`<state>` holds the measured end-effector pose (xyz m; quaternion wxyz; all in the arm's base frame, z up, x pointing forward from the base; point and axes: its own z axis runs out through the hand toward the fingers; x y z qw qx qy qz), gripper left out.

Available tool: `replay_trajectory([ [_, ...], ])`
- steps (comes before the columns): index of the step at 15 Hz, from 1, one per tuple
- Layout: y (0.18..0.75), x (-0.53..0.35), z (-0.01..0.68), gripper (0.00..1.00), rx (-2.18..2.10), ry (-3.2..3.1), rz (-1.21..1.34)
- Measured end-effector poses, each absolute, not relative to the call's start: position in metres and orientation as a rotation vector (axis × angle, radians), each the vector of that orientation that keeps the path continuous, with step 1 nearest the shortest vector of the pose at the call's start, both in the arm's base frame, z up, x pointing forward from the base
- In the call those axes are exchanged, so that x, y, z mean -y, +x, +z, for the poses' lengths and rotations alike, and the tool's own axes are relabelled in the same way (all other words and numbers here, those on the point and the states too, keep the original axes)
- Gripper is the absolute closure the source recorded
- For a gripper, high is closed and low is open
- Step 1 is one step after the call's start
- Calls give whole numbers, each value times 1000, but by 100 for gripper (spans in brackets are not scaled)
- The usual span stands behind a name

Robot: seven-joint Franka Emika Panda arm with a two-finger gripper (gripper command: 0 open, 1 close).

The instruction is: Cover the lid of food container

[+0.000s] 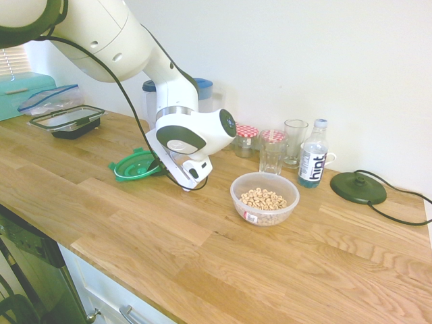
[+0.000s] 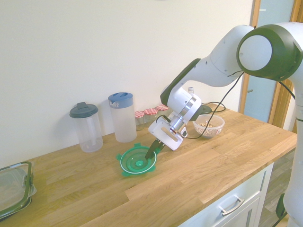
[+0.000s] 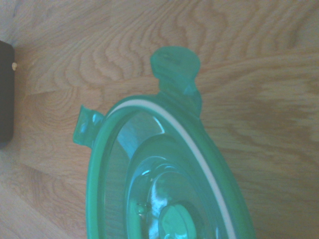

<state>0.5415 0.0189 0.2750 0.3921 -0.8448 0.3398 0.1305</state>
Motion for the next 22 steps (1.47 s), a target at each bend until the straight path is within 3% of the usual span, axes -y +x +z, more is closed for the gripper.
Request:
replay_trajectory([
  [6,542,-33,310,100,-847,-2276,313],
  [15,485,-55,573,100,-1021,-2909,12],
  [22,494,-22,592,100,-1102,-3348,-334],
])
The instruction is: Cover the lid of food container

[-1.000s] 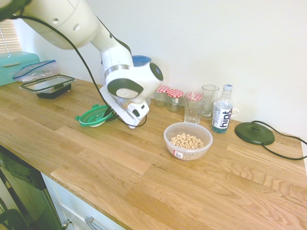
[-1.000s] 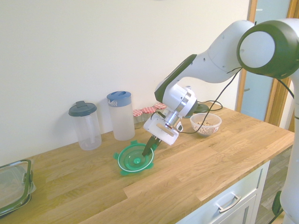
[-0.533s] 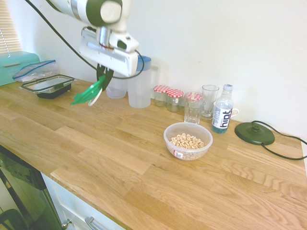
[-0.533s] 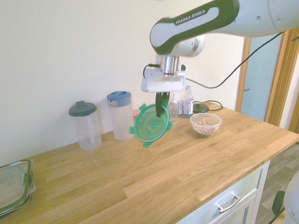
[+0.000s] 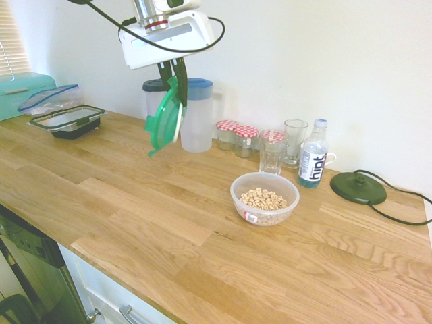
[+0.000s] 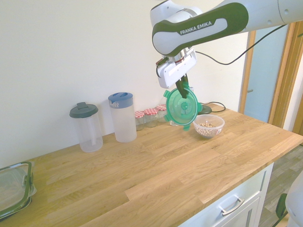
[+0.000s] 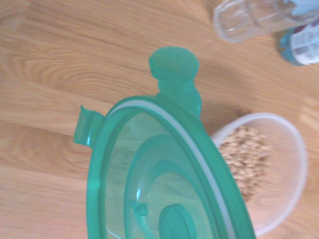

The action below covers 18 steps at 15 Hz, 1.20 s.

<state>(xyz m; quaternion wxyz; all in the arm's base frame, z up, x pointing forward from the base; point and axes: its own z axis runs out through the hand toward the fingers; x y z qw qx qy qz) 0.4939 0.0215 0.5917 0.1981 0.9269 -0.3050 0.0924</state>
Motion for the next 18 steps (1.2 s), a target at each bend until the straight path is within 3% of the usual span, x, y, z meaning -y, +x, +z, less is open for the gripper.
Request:
replay_trajectory([
  [9,508,26,590,100,858,1967,412],
  [18,514,92,468,100,808,1496,393],
])
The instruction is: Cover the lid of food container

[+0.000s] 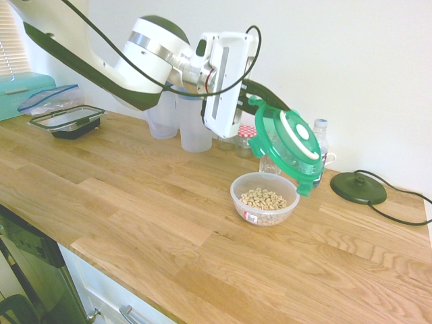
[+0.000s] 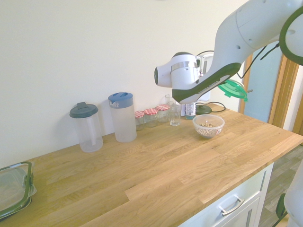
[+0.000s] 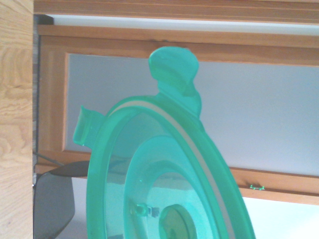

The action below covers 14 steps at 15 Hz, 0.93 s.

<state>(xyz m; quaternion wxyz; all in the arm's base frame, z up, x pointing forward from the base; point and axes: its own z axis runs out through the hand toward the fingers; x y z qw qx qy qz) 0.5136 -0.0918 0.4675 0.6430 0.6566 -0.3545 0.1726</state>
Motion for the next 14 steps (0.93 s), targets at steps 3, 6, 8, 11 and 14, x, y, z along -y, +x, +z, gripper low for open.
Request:
replay_trajectory([
  [3,527,74,432,100,751,1485,446],
  [6,533,64,416,100,706,1470,481],
  [8,532,60,403,100,673,1467,498],
  [11,535,51,385,100,636,1460,515],
  [14,536,41,367,100,613,1450,513],
])
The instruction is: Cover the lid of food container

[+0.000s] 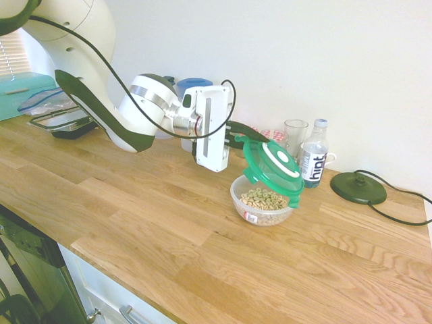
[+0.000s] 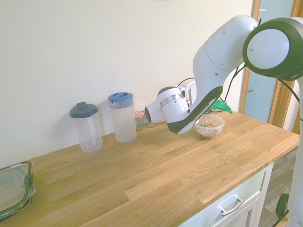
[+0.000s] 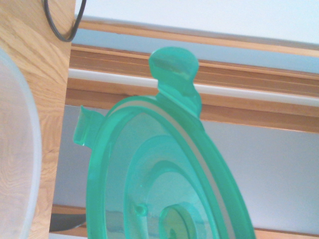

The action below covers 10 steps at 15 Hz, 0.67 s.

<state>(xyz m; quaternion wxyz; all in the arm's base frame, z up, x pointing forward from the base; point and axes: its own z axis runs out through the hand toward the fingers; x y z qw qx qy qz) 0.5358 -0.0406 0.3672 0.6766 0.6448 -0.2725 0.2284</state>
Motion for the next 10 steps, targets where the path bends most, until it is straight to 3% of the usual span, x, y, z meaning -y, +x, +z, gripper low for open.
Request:
replay_trajectory([
  [10,542,34,339,100,596,1406,492],
])
